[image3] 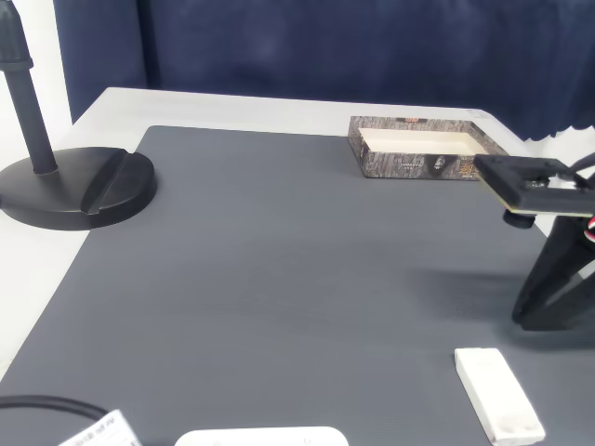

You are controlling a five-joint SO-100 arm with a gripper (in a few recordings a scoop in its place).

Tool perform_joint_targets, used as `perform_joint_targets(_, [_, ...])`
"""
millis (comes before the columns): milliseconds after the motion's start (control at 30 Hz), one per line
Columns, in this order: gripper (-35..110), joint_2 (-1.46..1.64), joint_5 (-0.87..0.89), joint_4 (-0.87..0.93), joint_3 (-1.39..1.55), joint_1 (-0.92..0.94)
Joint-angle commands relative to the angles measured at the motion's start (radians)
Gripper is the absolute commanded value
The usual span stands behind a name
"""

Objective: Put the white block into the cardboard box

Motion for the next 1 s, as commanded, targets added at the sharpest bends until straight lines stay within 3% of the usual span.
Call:
perform_joint_targets(0, [-2, -0.164, 0.005, -0.034, -0.156, -0.023])
perform_joint_targets(533, [-2, -0.824, 0.048, -0.058, -0.577, -0.092])
perform_joint_targets(967, [-1, -1.023, 0.097, -0.064, -0.687, -0.132])
